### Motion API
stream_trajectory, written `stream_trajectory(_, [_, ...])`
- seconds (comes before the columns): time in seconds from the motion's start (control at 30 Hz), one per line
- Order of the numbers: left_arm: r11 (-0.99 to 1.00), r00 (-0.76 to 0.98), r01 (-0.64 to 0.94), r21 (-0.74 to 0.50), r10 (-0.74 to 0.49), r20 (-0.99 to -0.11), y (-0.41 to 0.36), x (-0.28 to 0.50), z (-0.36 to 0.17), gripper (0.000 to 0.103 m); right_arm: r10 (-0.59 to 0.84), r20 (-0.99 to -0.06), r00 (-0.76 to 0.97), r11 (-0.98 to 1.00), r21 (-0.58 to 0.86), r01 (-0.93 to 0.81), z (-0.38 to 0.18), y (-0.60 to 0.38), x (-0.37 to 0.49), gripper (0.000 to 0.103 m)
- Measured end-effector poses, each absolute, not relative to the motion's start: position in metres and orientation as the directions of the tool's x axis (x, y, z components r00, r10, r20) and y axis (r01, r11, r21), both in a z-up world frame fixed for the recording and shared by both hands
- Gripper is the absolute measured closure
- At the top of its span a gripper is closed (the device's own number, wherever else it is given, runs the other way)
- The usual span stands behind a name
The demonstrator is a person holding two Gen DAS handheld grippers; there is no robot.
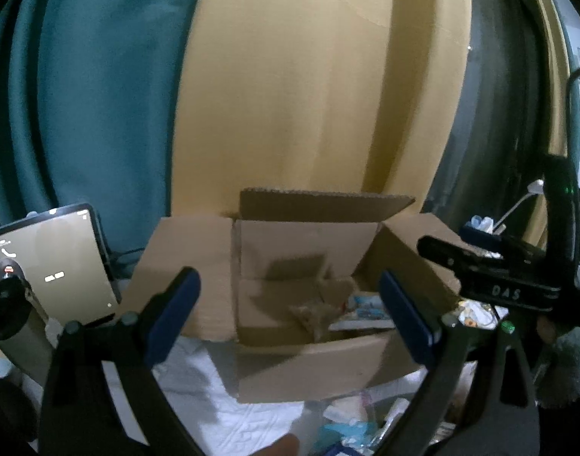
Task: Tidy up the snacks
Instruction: 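Carry the shrimp flakes bag into the cardboard box and open the right gripper, then grasp the pink bag with the right gripper while the left grasps the orange stick-snack bag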
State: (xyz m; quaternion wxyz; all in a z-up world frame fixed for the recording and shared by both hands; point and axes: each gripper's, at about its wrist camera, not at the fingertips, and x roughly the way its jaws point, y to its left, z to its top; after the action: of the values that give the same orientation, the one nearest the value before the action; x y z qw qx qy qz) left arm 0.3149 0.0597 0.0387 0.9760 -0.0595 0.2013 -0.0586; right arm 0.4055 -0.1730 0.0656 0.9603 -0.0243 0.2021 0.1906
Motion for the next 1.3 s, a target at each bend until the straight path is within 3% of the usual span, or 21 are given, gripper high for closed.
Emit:
stream_trajectory(0.67, [0.977,0.903,0.179,-0.115,-0.21,-0.375,0.019,0.213,0.024,0.005,0.36,-0.412,0.837,0.931,0.106,-0.348,0.056,-0.24,0.277,0.006])
stream_trajectory(1.3, [0.971,0.808,0.174,-0.165,-0.236,-0.539,-0.013,0.141,-0.051,0.005,0.338,-0.529,0.778,0.933,0.078,-0.352,-0.035,-0.266,0.188,0.006])
